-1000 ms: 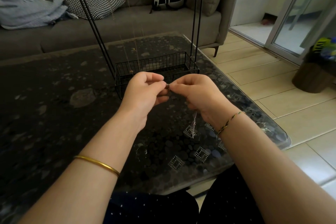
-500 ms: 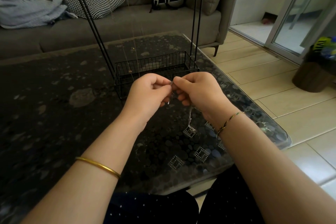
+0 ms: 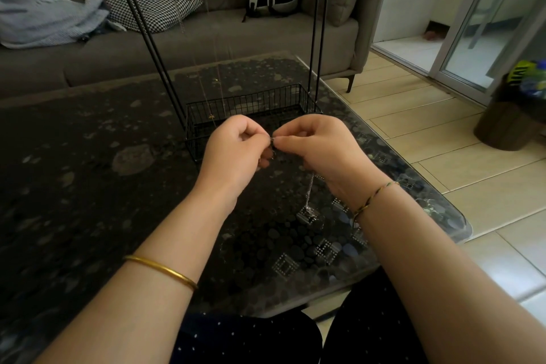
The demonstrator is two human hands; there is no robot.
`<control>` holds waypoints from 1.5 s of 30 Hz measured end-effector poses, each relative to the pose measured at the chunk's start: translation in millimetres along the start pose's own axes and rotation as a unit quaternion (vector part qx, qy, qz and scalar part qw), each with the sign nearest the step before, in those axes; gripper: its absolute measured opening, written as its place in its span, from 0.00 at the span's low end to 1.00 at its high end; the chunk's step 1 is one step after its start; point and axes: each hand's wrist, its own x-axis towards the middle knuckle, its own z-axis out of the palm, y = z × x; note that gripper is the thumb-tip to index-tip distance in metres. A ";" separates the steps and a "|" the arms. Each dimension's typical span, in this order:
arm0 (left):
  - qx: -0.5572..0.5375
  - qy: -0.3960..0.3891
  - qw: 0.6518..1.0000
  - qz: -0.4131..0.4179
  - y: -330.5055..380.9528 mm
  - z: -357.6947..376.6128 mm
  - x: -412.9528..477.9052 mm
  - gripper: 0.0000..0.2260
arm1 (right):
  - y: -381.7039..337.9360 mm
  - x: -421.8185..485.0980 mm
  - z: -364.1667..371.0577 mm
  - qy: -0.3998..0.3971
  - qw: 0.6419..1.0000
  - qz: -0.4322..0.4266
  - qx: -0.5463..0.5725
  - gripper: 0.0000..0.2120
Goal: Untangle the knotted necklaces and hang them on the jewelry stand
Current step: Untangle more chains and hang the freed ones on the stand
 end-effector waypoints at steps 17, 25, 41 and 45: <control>-0.017 -0.065 0.997 -0.046 -1.1 0.7 2.3 0.04 | 0.3 1.3 2.1 0.009 0.995 0.043 0.090 0.05; 0.052 -0.024 0.998 0.034 -2.4 5.5 2.2 0.04 | -2.3 5.4 2.5 -0.009 0.976 0.145 0.160 0.08; 0.133 -0.088 0.984 0.074 -2.6 9.2 1.4 0.03 | 2.7 2.5 0.6 0.040 0.988 0.093 0.113 0.08; 0.163 -0.062 0.980 0.095 -4.1 9.0 3.7 0.05 | 4.0 5.8 2.9 0.036 0.988 0.107 0.101 0.08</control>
